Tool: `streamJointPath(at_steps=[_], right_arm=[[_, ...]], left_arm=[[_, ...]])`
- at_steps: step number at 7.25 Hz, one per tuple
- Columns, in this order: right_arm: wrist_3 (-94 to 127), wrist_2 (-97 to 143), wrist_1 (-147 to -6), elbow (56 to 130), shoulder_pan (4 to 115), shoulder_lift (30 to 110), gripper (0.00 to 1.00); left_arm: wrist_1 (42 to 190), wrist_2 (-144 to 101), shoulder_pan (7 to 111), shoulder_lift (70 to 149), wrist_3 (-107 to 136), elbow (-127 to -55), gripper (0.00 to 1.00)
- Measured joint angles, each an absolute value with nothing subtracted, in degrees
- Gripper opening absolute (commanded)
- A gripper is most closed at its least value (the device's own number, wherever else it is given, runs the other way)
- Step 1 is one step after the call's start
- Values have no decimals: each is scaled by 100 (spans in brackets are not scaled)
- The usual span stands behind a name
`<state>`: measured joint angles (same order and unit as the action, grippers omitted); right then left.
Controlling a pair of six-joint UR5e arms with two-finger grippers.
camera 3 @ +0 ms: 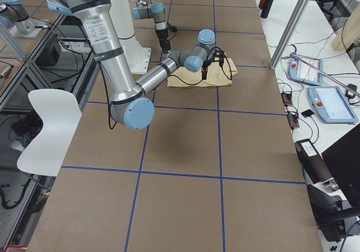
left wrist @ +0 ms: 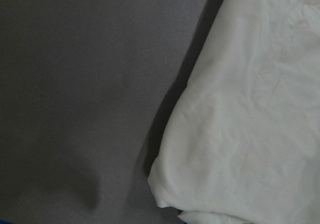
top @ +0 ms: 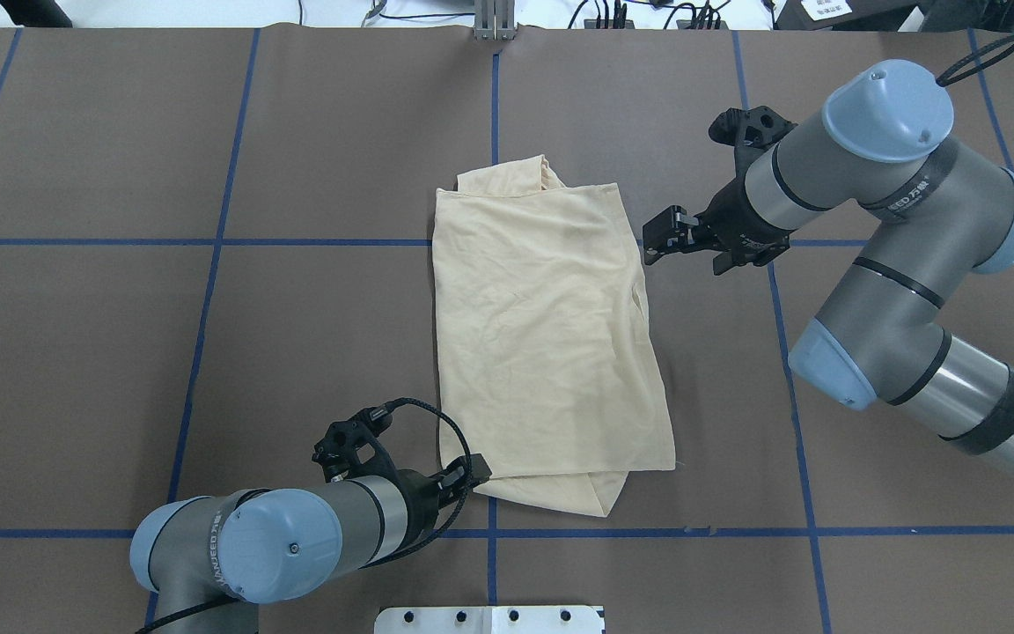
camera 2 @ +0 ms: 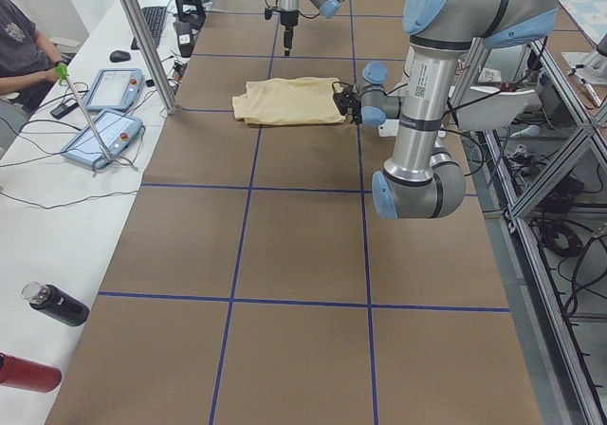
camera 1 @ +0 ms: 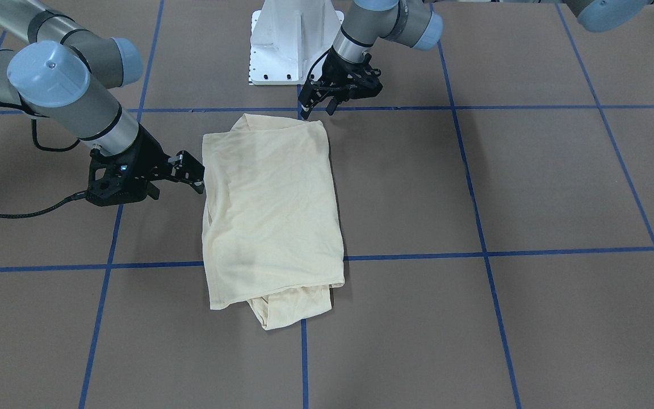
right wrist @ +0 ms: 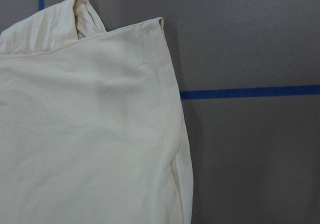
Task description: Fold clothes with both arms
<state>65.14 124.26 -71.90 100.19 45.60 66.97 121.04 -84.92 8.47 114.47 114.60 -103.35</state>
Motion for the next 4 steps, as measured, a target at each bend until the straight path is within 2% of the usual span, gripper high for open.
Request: streamJointPath(at_steps=[4], right_arm=[[6513,12433,-7190,9993,4541,6697,100]], left_arm=[[12095,-8483,869,11564,11444,-10133,82]])
